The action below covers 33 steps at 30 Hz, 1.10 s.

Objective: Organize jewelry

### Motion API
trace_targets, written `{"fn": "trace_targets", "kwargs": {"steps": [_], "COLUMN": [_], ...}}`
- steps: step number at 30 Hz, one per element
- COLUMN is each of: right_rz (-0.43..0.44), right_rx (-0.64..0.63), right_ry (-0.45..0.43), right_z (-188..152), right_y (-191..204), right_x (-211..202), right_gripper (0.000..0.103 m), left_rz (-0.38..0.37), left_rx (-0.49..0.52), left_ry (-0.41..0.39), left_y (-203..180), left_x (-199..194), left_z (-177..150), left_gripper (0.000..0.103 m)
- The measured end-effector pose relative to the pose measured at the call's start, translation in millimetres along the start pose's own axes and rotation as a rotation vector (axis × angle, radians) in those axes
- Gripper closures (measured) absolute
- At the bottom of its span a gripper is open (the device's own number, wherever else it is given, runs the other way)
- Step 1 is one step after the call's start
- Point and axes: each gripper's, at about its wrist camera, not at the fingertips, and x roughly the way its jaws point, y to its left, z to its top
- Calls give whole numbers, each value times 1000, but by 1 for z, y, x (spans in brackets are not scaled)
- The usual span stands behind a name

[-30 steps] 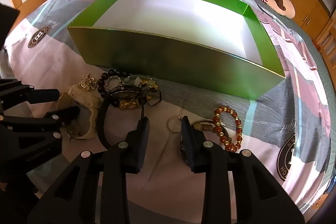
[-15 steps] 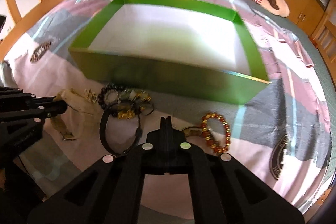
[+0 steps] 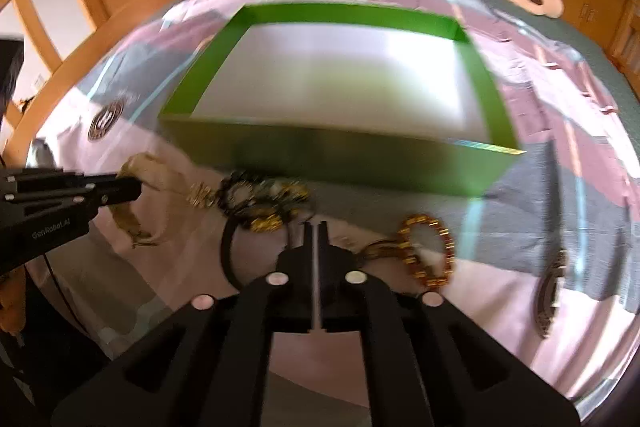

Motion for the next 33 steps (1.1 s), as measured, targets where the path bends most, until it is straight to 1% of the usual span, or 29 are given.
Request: {"fn": "trace_targets", "kwargs": {"steps": [1, 3, 4, 8, 9, 10, 12, 16, 19, 20, 24, 27, 30, 33], "right_rz": [1, -6, -11, -41, -50, -44, -30, -41, -31, -25, -23, -61, -70, -49], "right_rx": [-12, -40, -49, -65, -67, -62, -51, -42, -16, -5, 22, 16, 11, 74], "right_ry": [9, 26, 37, 73, 87, 96, 92, 53, 0, -31, -134, -195, -218, -192], "right_z": [0, -1, -1, -3, -3, -4, -4, 0, 7, 11, 37, 61, 78, 85], "right_y": [5, 14, 18, 21, 22, 21, 20, 17, 9, 6, -8, -19, -33, -51], "right_x": [5, 15, 21, 39, 42, 44, 44, 31, 9, -2, -36, -52, -48, -27], "right_gripper": [81, 73, 71, 71, 77, 94, 97, 97, 97, 97, 97, 97, 97, 97], "left_rz": [9, 22, 25, 35, 35, 35, 31, 11, -10, -17, -82, -102, -116, -134], "left_rx": [5, 16, 19, 26, 28, 29, 32, 26, 20, 21, 32, 52, 68, 64], "left_ry": [3, 14, 18, 26, 26, 26, 23, 3, -35, -47, -118, -153, -177, -152], "left_y": [-2, -5, -5, -7, -6, -6, -7, -6, -5, -6, -15, -24, -30, -29], "left_x": [2, 7, 8, 11, 12, 12, 11, 3, -12, -17, -42, -53, -50, -31], "left_z": [-1, -2, -4, -6, -6, -6, -6, -5, -1, 1, 22, 45, 76, 98], "left_gripper": [92, 91, 91, 91, 91, 91, 91, 91, 91, 91, 91, 91, 91, 91]}}
